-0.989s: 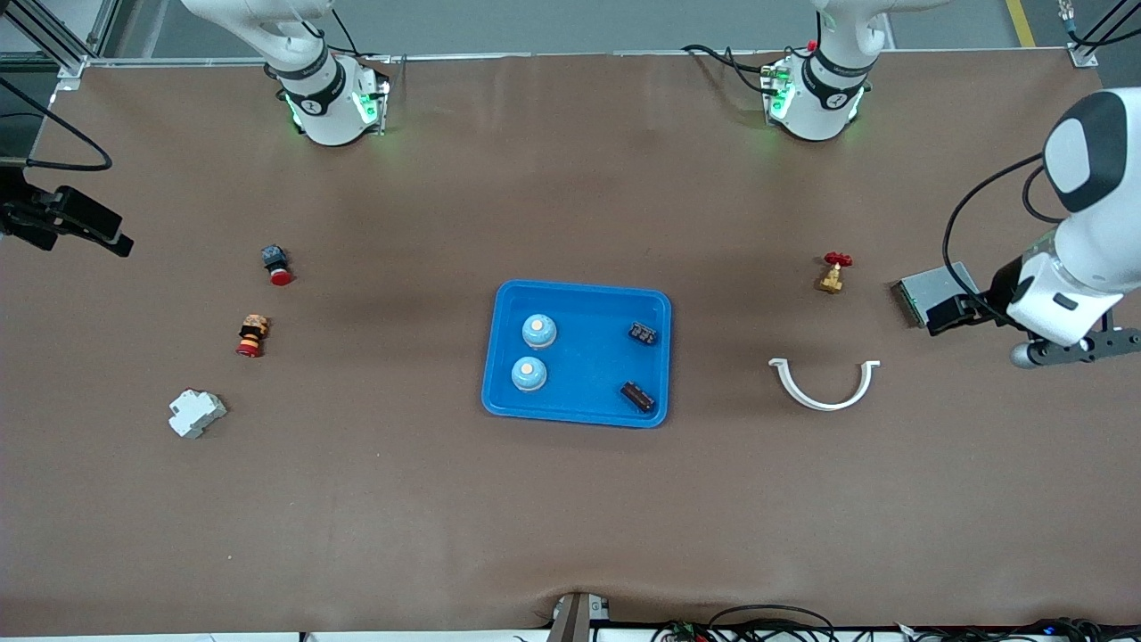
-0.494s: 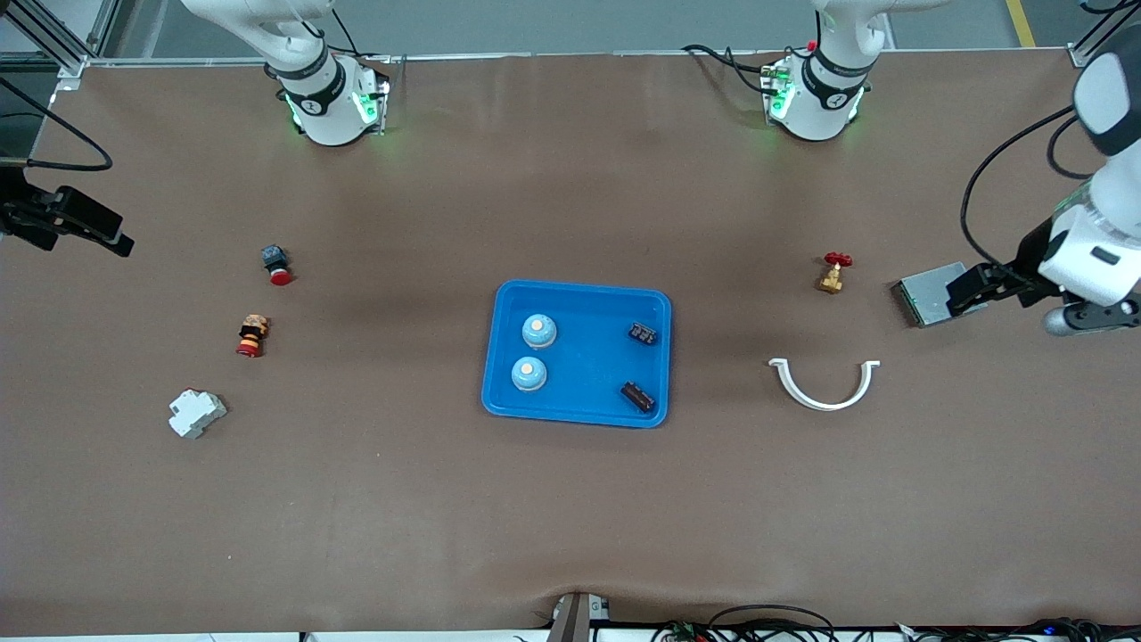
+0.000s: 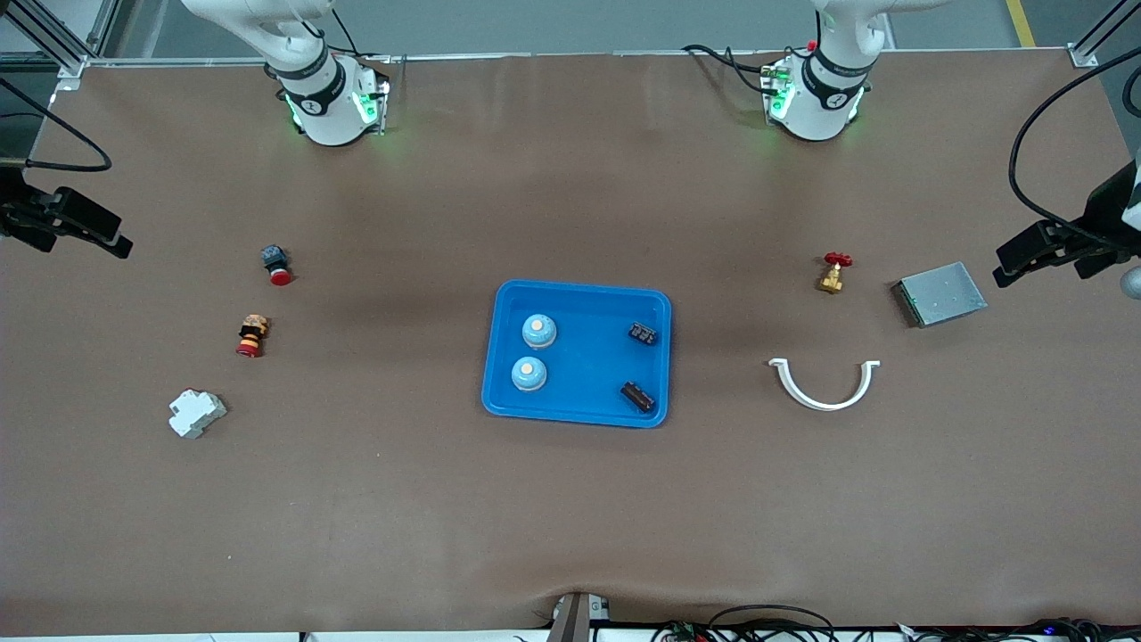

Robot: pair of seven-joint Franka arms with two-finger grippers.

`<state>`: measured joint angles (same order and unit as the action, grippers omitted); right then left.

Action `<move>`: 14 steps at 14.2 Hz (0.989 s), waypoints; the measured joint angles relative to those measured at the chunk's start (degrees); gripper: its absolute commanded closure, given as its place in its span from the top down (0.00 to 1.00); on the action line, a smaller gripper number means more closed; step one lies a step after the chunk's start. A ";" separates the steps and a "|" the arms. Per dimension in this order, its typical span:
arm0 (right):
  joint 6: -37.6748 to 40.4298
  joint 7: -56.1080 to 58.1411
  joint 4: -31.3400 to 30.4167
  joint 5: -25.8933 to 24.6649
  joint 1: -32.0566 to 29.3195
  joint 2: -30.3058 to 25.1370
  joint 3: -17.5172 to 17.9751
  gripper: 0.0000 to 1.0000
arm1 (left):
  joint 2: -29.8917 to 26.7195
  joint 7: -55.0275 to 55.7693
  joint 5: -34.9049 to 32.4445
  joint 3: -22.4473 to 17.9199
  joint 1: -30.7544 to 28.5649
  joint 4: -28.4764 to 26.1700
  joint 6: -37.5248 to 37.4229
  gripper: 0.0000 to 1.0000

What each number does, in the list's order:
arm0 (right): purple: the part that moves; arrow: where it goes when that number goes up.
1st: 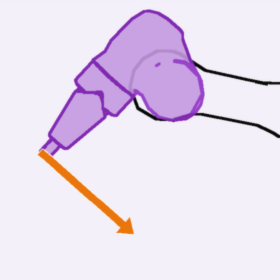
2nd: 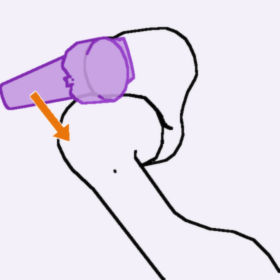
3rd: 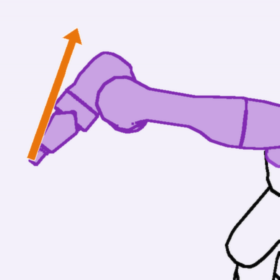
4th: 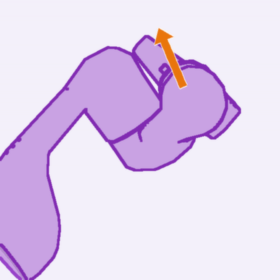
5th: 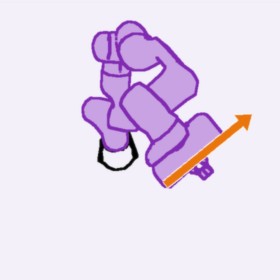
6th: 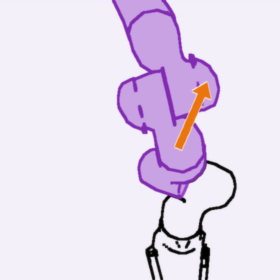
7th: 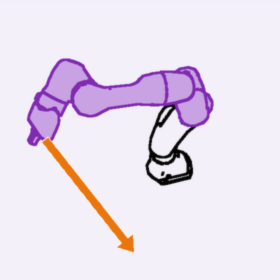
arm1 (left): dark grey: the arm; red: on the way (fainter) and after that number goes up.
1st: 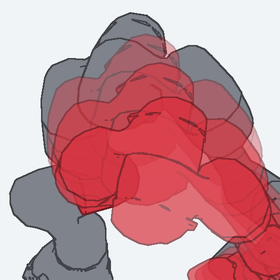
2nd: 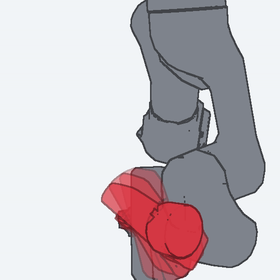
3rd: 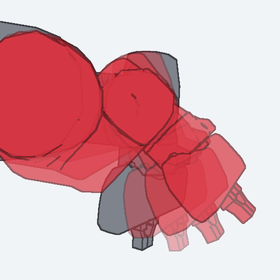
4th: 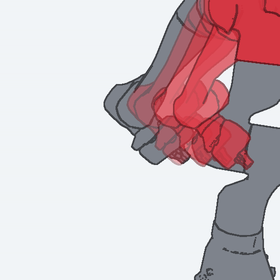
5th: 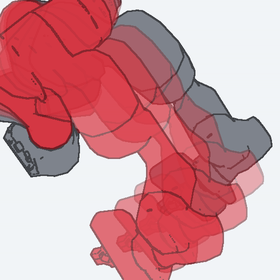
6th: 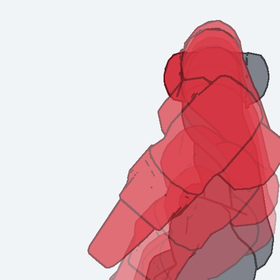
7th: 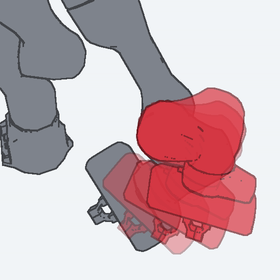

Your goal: Place electrolytic capacitor and blue bell in tray

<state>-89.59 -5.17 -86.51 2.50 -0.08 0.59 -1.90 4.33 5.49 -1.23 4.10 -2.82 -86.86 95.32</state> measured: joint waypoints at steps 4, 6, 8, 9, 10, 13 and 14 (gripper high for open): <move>-0.05 0.00 0.00 0.00 0.00 0.00 -0.06 1.00 | 3.05 -0.89 0.04 -0.09 -0.05 0.32 -2.27 1.00; 0.06 0.00 -0.06 0.02 0.00 0.09 -0.05 1.00 | 3.65 -0.89 0.13 0.01 0.10 0.53 -3.19 1.00; 0.10 0.00 -0.12 0.03 0.00 0.38 -0.05 1.00 | 3.66 -0.89 0.15 0.04 0.31 0.75 -3.56 1.00; 0.12 0.00 -0.12 0.03 0.00 0.55 -0.05 1.00 | 3.65 -0.89 0.16 0.05 0.35 0.85 -3.74 1.00; 0.14 0.00 -0.12 0.04 0.00 0.69 -0.05 1.00 | 3.66 -0.89 0.16 0.05 0.35 0.89 -3.93 1.00; 0.14 0.00 -0.12 0.04 0.00 0.80 -0.05 1.00 | 3.66 -0.89 0.16 0.04 0.35 0.90 -4.34 1.00; 0.15 0.00 -0.12 0.04 0.00 0.80 -0.05 1.00 | 3.66 -0.89 0.16 0.04 0.33 0.90 -4.37 1.00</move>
